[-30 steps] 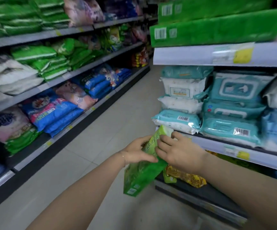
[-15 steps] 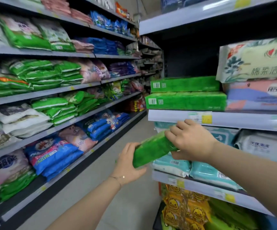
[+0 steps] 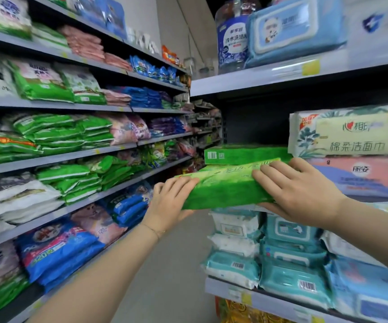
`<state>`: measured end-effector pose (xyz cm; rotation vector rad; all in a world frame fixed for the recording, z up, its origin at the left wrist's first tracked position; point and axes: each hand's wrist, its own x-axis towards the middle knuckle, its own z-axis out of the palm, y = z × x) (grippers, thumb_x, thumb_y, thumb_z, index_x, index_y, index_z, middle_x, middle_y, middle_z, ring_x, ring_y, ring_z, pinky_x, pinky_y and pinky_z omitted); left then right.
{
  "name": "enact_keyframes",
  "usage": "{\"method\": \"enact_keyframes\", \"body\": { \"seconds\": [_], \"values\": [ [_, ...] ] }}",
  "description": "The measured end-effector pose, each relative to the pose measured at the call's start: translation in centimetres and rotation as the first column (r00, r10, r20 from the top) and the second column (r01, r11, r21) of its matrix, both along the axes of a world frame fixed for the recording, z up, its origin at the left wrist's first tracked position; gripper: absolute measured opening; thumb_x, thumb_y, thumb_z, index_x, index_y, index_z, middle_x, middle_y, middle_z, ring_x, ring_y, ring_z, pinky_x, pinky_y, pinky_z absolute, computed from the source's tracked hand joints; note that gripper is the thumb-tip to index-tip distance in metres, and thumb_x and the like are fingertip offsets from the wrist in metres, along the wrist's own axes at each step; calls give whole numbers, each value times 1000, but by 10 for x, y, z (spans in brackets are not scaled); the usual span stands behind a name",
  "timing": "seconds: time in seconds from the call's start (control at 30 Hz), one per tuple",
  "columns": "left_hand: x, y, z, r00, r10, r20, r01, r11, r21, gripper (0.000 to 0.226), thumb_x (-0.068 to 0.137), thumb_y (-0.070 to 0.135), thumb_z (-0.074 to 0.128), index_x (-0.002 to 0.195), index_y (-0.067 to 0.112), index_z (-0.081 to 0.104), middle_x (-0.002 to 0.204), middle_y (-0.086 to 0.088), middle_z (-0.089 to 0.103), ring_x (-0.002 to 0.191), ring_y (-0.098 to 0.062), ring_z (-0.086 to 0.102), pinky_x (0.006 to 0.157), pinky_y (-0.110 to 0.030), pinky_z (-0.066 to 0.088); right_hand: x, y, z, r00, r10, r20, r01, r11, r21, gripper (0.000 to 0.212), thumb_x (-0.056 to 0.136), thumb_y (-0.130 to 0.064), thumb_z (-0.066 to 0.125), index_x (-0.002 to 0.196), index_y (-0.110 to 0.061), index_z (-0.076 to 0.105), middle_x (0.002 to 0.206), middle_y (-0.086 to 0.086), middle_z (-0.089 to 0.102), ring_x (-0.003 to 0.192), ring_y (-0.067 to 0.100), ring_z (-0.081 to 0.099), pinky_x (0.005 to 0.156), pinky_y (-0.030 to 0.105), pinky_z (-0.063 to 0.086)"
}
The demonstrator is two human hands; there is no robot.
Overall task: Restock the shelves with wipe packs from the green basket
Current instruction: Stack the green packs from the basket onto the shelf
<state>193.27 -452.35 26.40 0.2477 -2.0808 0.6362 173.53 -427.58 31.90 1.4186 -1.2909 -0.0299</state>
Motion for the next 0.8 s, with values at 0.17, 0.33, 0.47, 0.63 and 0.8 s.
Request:
{"method": "enact_keyframes", "body": {
  "seconds": [0.17, 0.33, 0.47, 0.63, 0.8],
  "values": [
    [-26, -6, 31, 998, 35, -61, -44, 988, -147, 76, 70, 52, 74, 133, 22, 43, 126, -1, 53, 108, -22, 45, 80, -39, 38, -26, 0, 7, 996, -80, 28, 81, 995, -57, 60, 92, -47, 37, 129, -1, 46, 113, 17, 61, 91, 34, 60, 69, 41, 44],
    [-58, -3, 53, 996, 11, -84, -18, 997, -80, 81, 67, 40, 81, 135, 24, 39, 117, -7, 51, 104, -24, 42, 83, -45, 44, -48, -9, 9, 996, -92, 22, 93, 991, -92, 56, 80, -27, 69, 131, -26, 47, 112, 22, 58, 94, 40, 55, 72, 46, 42],
    [-82, -2, 57, 996, 12, -91, -11, 1000, 6, 69, 63, 26, 84, 118, 27, 43, 113, -5, 59, 106, -21, 42, 89, -54, 41, -58, -21, 6, 980, -151, 130, 165, 981, -102, 61, 72, -21, 79, 123, -21, 46, 113, 26, 58, 98, 39, 55, 75, 47, 42],
    [-98, -11, 48, 998, 8, -58, 4, 976, 219, 47, 67, 28, 78, 99, 29, 44, 118, 2, 52, 114, -17, 38, 93, -55, 37, -59, -38, 1, 969, -163, 188, 176, 983, -52, 69, 54, -1, 77, 115, -14, 48, 118, 26, 57, 89, 40, 57, 72, 50, 46],
    [-108, -20, 44, 991, -129, -25, 129, 921, 368, 43, 80, 62, 45, 104, 27, 51, 129, 8, 48, 130, -15, 35, 104, -46, 29, -73, -45, -5, 964, -196, 179, 210, 976, -62, 69, 52, -1, 75, 116, -8, 50, 116, 23, 58, 92, 42, 58, 74, 51, 48]
  ]
}}
